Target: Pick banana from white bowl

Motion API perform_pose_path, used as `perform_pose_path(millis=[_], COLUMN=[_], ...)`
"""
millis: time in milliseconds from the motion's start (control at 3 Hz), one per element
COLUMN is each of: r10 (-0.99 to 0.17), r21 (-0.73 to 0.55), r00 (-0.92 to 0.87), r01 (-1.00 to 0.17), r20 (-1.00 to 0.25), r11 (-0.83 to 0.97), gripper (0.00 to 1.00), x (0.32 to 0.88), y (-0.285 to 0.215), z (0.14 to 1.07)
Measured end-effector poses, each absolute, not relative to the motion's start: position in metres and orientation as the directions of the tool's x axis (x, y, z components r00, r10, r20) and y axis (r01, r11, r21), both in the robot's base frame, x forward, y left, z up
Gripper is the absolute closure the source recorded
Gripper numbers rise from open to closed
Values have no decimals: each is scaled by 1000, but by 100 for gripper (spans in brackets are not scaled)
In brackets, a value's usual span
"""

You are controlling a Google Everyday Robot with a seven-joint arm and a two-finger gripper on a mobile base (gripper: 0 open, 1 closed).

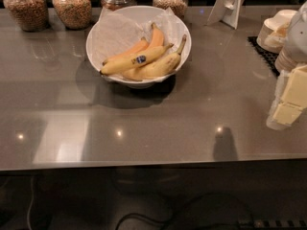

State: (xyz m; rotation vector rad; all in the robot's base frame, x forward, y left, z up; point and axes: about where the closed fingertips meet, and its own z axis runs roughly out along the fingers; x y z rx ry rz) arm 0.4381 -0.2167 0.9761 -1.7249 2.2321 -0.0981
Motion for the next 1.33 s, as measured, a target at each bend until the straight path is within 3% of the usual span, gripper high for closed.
perform_pose_path(millis=[667, 1333], r10=[-954, -924], r21=[-265, -356], r00=[-200, -48], r01=[-929, -914], r20=[-223, -379], r11=[257, 194], gripper=[0, 0], x=[442, 481], y=[-210, -144], z=[980, 999])
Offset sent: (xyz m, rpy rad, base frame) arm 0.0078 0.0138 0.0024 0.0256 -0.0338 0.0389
